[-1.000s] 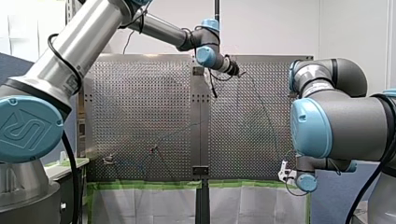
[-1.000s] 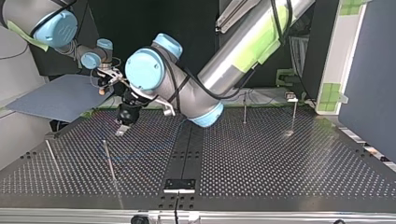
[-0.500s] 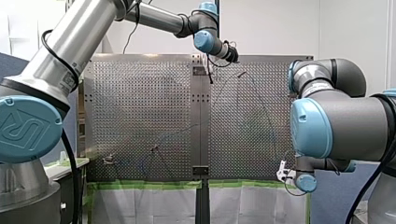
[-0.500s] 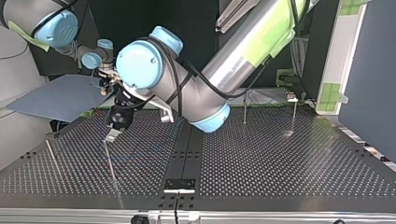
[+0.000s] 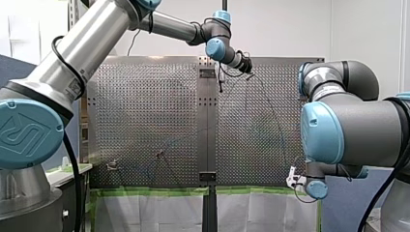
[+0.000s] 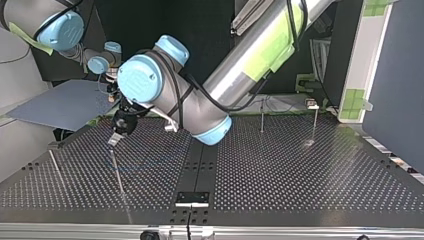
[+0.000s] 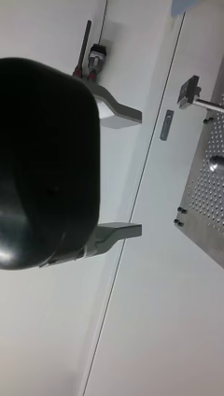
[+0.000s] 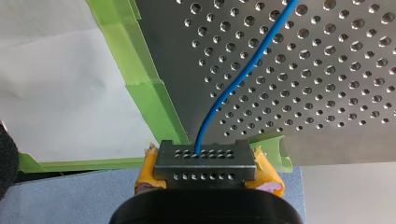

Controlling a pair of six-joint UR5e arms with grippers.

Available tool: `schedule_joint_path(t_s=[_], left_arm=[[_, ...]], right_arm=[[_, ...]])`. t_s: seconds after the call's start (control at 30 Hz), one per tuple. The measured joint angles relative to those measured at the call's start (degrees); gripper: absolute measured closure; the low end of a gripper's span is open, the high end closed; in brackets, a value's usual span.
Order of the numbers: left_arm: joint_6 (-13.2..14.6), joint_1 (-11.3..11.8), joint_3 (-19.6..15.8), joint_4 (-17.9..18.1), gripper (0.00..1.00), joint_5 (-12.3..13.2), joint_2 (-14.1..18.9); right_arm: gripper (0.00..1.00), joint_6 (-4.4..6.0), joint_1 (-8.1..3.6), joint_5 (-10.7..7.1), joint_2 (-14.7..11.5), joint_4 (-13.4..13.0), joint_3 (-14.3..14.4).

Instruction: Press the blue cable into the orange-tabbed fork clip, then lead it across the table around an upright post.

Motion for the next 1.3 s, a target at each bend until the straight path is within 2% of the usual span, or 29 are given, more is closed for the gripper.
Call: schedule_joint_path(t_s=[0.3,0.47,1.07,1.3], left_arm=[[0.0,0.4,0.3,-0.3,0.01,0.2,-0.1],[0.2,0.6,0.3,-1.4,0.01,-0.7,-0.1],[2.2,0.8,0.3,-5.6,0.01,-9.0,-0.5],[4.6,0.6,0.3,-7.6,0.01,-12.6,-0.5]], right_arm=[[1.00,-0.04,0.01,0.00,0.0,0.0,0.0],[1.00,-0.04,0.03,0.00,0.0,0.0,0.0],[1.00,-0.02,0.02,0.00,0.0,0.2,-0.1],[1.00,-0.21,0.06,-0.02,0.0,0.4,-0.1]])
